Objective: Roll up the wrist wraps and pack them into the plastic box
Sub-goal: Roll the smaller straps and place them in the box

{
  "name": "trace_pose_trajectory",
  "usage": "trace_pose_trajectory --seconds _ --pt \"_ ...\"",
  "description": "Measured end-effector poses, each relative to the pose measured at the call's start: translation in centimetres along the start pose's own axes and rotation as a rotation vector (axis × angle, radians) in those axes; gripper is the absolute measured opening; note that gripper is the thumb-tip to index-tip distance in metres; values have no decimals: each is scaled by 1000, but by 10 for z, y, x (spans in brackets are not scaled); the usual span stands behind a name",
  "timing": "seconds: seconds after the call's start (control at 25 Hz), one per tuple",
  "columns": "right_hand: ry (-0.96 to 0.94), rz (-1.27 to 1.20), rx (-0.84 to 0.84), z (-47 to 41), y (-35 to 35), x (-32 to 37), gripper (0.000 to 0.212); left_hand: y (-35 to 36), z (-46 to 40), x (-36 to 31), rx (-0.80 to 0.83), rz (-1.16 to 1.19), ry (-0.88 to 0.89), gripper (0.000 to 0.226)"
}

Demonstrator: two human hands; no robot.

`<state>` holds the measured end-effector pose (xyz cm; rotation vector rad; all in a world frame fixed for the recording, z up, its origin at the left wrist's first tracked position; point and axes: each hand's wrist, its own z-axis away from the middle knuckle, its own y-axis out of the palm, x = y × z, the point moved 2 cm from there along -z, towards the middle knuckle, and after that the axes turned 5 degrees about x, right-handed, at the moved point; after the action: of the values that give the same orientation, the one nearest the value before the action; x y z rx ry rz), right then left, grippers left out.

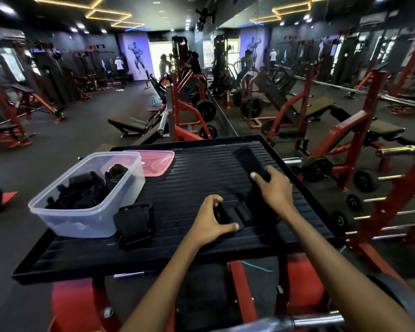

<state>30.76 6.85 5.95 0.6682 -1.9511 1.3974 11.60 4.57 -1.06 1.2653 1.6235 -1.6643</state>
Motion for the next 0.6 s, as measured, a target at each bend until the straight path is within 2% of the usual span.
trace_pose_trajectory --seconds 0.12,0.2,0.24,0.36,0.52,0.6 --pt "42 -76 -25 -9 0 11 39 -11 0 -5 -316 -35 54 57" --pt "87 -188 -84 -15 2 8 36 -22 1 -3 -523 28 -3 54" --pt "121 -267 -119 -18 3 5 34 -26 3 -2 -576 50 -48 53" --pt "197 -348 -135 -22 9 -5 25 -29 4 0 -569 42 -118 50" --pt "252 -59 -106 -14 20 -23 18 -27 1 4 -537 62 -167 43" --pt "286 -37 -127 -7 19 -31 18 -28 1 6 -536 47 -190 41"
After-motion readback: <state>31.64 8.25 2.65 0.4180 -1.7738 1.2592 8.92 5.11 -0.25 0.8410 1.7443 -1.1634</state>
